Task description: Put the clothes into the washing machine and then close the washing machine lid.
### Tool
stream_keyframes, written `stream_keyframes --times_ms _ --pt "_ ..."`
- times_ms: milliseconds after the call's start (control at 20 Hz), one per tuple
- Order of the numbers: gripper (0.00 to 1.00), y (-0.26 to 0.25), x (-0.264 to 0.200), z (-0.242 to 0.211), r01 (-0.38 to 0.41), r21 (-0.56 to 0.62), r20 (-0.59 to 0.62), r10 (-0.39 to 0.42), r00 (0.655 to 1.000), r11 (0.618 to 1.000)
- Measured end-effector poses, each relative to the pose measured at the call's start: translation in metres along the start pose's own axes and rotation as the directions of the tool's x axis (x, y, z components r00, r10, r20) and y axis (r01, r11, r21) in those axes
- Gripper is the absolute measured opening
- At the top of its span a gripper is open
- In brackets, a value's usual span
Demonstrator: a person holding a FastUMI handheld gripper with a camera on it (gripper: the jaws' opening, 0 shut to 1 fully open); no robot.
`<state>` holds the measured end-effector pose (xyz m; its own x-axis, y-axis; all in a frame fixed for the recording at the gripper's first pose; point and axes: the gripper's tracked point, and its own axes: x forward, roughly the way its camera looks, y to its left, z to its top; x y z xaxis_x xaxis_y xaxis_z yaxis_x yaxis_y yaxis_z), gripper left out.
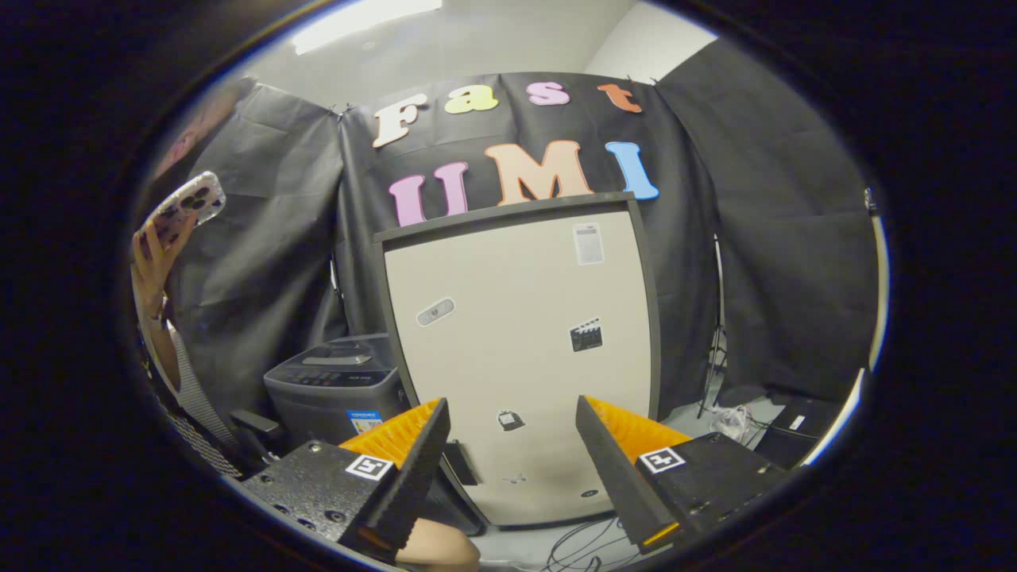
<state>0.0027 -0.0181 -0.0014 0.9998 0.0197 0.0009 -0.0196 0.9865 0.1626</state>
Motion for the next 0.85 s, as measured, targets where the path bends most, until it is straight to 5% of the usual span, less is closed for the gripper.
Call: stream_keyframes --times_ms 850 --pt "0.97 0.01 0.001 -0.001 0.028 -0.087 0.005 -0.028 1.0 0.996"
